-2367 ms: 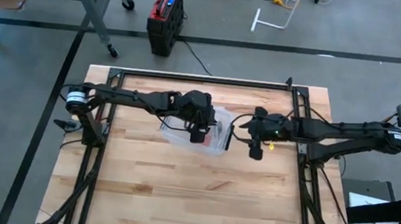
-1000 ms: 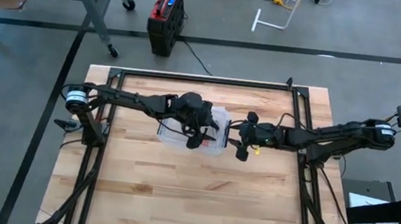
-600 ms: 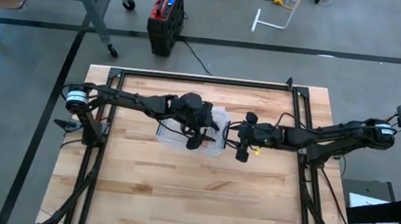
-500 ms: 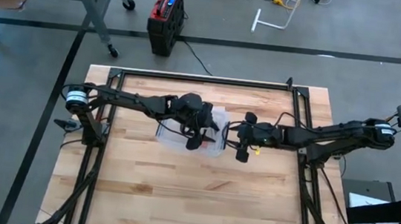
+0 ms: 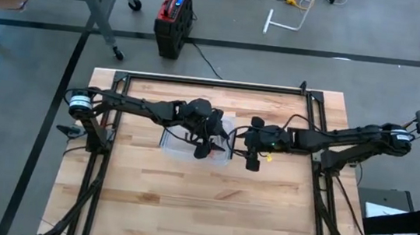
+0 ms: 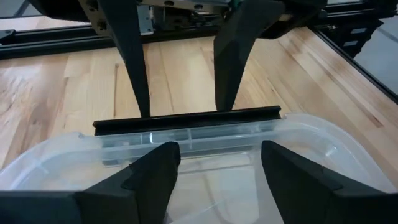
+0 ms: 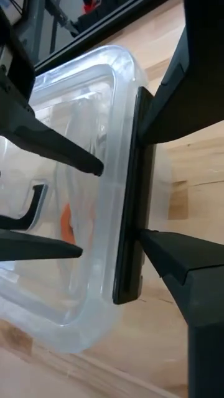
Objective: Roll bandage
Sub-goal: Close the transparent bin
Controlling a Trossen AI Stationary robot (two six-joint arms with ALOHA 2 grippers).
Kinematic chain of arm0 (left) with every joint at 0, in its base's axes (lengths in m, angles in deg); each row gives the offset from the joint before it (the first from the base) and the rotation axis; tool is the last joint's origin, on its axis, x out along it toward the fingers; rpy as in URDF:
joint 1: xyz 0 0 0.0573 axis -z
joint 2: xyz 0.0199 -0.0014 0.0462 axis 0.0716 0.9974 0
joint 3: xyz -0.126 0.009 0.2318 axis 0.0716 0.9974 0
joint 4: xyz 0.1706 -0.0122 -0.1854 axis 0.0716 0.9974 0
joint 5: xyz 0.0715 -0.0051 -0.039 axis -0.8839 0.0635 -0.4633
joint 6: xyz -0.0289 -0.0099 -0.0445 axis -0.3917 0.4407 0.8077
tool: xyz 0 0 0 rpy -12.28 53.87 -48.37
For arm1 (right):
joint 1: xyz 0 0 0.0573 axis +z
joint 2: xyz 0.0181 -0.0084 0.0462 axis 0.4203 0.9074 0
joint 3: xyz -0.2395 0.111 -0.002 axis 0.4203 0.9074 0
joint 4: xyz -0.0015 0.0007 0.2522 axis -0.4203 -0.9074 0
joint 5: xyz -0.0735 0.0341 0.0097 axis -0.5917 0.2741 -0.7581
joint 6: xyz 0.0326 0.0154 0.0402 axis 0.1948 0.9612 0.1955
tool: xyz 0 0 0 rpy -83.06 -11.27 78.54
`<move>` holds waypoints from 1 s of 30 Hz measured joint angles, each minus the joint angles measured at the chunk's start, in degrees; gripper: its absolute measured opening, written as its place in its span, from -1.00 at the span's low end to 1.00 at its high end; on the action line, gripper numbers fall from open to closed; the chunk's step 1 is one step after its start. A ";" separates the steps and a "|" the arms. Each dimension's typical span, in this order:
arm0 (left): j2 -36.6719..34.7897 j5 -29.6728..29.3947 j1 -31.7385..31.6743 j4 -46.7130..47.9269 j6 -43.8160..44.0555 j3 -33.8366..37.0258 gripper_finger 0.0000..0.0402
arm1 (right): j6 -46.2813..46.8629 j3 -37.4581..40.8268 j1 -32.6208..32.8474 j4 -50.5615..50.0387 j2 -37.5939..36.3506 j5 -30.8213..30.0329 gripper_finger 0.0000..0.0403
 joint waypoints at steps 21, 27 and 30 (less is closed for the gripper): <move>-19.10 -1.79 -0.49 14.94 1.27 -1.85 0.24 | -1.21 -3.52 1.53 2.67 -10.24 -4.98 0.14; -32.87 -5.32 -0.57 20.05 3.30 3.71 0.12 | 0.94 -3.87 1.49 19.19 1.93 -3.04 0.14; -40.01 -5.41 -0.55 20.01 5.85 7.78 0.10 | -0.69 -7.51 1.25 25.13 8.40 -2.52 0.14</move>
